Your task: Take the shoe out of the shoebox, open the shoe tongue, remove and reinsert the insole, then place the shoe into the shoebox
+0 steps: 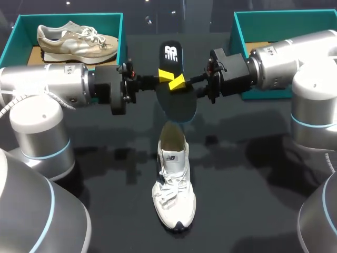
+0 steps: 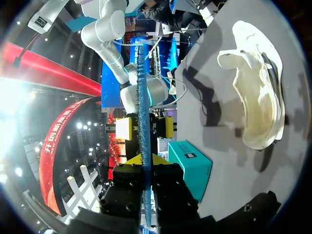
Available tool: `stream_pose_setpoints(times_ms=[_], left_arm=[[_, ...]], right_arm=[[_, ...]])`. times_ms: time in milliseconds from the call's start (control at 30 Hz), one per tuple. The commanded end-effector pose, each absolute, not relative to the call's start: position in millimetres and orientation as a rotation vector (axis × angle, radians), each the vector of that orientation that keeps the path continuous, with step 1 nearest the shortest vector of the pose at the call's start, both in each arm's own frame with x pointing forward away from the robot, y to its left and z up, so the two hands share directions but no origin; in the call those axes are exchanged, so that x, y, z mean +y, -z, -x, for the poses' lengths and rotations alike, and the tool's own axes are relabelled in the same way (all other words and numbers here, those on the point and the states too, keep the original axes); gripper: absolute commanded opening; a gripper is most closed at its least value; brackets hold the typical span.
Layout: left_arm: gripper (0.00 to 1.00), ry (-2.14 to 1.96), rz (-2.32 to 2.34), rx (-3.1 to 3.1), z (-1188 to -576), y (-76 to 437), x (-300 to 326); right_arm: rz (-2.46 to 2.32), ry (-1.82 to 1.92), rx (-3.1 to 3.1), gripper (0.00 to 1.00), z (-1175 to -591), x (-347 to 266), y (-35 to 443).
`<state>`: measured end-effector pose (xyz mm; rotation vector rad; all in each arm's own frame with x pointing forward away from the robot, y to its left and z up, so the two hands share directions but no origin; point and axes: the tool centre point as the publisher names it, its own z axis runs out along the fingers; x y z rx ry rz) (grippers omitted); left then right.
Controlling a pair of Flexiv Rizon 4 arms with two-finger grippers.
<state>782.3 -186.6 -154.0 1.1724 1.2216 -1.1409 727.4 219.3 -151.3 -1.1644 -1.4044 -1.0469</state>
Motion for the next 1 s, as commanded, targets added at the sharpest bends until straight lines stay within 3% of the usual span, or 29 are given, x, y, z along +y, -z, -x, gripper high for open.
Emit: stream_pose_setpoints(times_ms=[33,200,300,467,500,533,567,1000], left_arm=[[0.00,1.140,-1.170,1.220,-781,156,-187],[0.00,1.143,-1.174,1.217,-779,156,-186],[0.00,1.145,-1.175,1.216,-779,156,-185],[0.00,1.149,-1.180,1.216,-777,157,-183],[0.15,1.151,-1.181,1.219,-777,157,-182],[0.84,1.154,-1.178,1.223,-776,157,-181],[1.00,1.156,-1.176,1.226,-775,156,-179],[1.00,1.148,-1.139,1.526,-761,160,-128]], right_arm=[[1.172,1.052,-1.400,0.31,-726,222,152],[1.180,1.059,-1.397,0.20,-728,222,152],[1.190,1.067,-1.391,0.00,-729,221,153],[1.195,1.077,-1.389,0.00,-730,220,153],[1.195,1.079,-1.389,0.00,-731,220,153],[1.195,1.082,-1.390,0.00,-731,220,153],[1.197,1.087,-1.392,0.00,-732,219,153],[1.115,1.162,-1.451,0.00,-743,196,154]])
